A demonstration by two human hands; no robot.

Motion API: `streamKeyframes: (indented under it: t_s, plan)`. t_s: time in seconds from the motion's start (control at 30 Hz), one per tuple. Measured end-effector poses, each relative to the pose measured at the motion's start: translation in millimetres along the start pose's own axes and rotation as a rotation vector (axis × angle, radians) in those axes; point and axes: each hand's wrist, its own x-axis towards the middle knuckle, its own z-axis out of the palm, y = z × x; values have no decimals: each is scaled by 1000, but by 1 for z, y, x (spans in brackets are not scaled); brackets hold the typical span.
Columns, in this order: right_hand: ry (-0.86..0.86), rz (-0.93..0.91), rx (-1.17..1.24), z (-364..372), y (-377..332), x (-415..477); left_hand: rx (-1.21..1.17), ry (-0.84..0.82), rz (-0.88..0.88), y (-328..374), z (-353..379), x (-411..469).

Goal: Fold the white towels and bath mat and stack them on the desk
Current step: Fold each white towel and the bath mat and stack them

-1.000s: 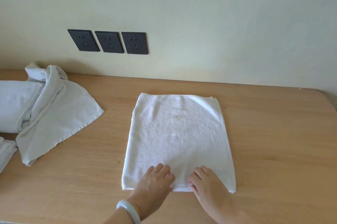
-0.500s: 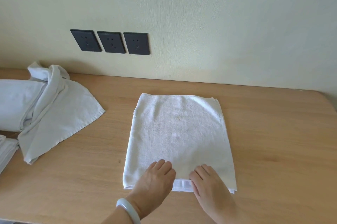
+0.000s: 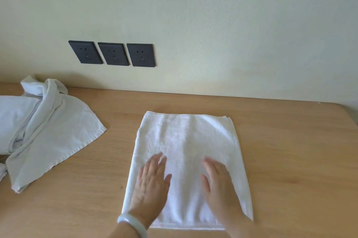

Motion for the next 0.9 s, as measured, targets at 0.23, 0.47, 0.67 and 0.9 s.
streamKeyframes:
  t_s: [0.23, 0.47, 0.67, 0.9]
  plan:
    - [-184, 154, -271, 36, 32, -19, 92, -270, -118, -20, 28, -15]
    - [229, 321, -13, 15, 68, 57, -105, 11, -286, -45, 13, 54]
    - [80, 600, 85, 5, 110, 133, -370, -86, -719, -80, -7, 144]
    - [-121, 859, 25, -7, 116, 165, -973, -189, -999, -98, -9, 195]
